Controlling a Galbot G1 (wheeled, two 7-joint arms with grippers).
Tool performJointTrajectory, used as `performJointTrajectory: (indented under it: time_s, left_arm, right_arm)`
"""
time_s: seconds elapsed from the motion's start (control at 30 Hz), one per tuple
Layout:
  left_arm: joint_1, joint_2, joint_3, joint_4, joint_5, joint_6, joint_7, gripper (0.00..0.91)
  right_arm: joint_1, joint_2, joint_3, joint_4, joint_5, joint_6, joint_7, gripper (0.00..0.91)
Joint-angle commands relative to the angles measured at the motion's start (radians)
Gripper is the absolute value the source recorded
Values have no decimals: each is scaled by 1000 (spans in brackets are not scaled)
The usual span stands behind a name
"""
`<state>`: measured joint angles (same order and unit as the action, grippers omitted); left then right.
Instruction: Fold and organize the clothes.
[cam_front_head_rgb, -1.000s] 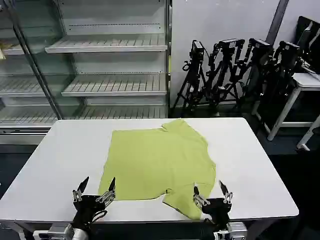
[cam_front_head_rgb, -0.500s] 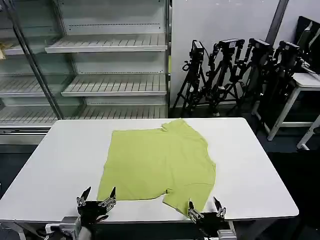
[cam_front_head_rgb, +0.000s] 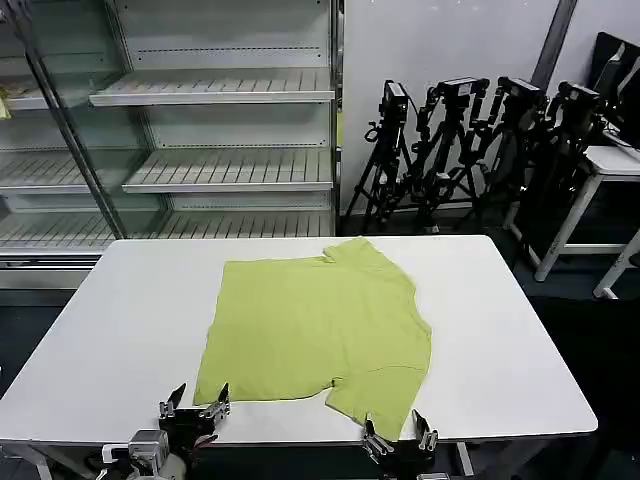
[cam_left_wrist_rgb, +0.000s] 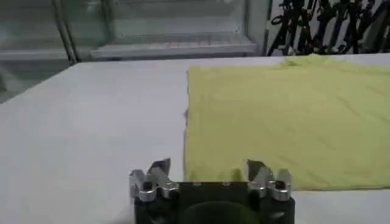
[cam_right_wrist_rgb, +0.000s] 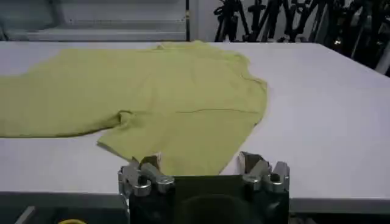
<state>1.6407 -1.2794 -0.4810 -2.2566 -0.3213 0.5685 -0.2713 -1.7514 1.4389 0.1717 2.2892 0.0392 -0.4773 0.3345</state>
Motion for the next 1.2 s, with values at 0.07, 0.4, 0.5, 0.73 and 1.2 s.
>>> performJointTrajectory:
  time_s: [0.07,0.4,0.5,0.73,1.2]
  left_arm:
    - [-4,2,-1,24,-20,8,-2,30]
    - [6,-2,-6,6,-39,7,0,20]
    - [14,-4,-12,-33,-46,3,-1,30]
    - [25,14,-30,-113,-39,-22,0,30]
    - [-77,71,-16,-62,-76,-52,15,30]
  right_arm:
    - [-4,2,-10,-5,9,0,9,0]
    - [-8,-5,18,14,26,46,4,0]
    - [-15,-6,22,46,27,67,1,0]
    - [-13,-16,32,139,26,97,-12,0]
    - [237,-101,124,70,215,38,-17,0]
